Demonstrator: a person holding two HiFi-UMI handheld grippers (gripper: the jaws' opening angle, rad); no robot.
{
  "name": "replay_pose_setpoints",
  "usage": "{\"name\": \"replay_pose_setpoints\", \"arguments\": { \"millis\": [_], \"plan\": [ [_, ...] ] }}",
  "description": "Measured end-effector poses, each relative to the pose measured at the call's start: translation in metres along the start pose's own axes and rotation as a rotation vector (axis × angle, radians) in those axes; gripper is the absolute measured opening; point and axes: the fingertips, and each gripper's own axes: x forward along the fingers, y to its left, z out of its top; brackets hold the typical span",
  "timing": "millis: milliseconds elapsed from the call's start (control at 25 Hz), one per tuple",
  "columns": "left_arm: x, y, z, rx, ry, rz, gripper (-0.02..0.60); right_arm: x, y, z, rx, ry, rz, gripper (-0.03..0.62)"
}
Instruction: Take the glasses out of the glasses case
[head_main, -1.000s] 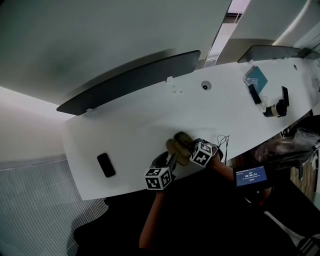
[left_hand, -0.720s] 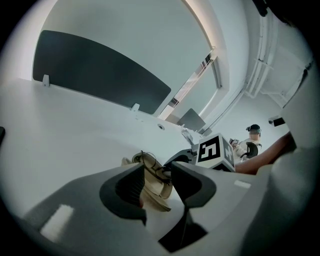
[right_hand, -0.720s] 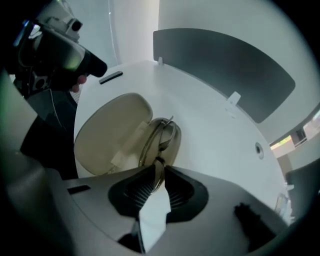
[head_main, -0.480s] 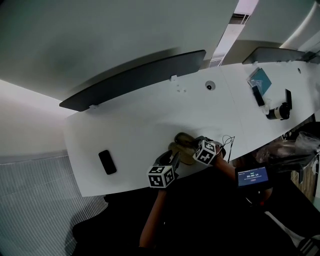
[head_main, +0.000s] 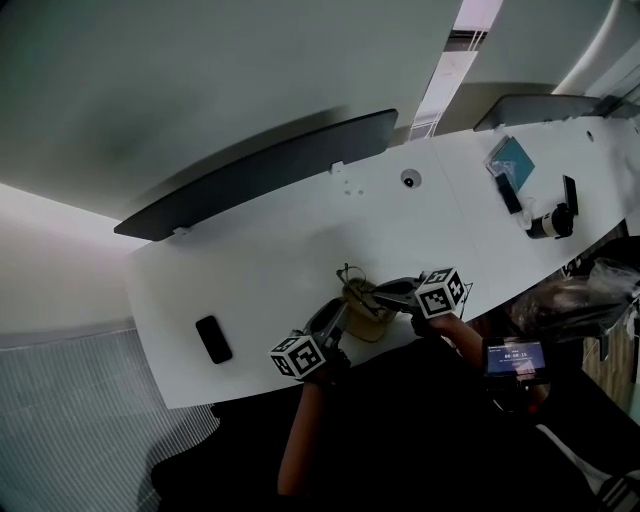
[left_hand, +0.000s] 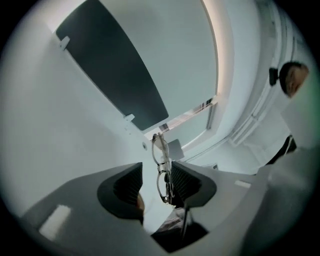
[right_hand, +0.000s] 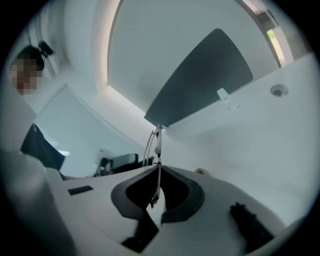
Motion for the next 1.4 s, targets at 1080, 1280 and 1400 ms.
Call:
{"name": "replay_pose_setpoints", "arguments": {
  "millis": [1080, 1280, 1400],
  "plan": [
    [0.013, -0.064, 0.008, 0.275, 0.11, -0.331, 0.137, -0.018, 0.043, 0.011, 0.048, -0.094, 0.254, 0.04],
    [-0.004, -0.032, 0.052, 0.84, 0.041, 0.119, 0.13, -0.054, 0.017, 0.041, 0.126, -0.267, 0.208, 0.04],
    [-0.006, -0.038, 0.057, 1.593, 0.1, 0.419, 0.132, -0.062, 0.037, 0.063, 0.185, -0.344, 0.312, 0.044]
  ]
}}
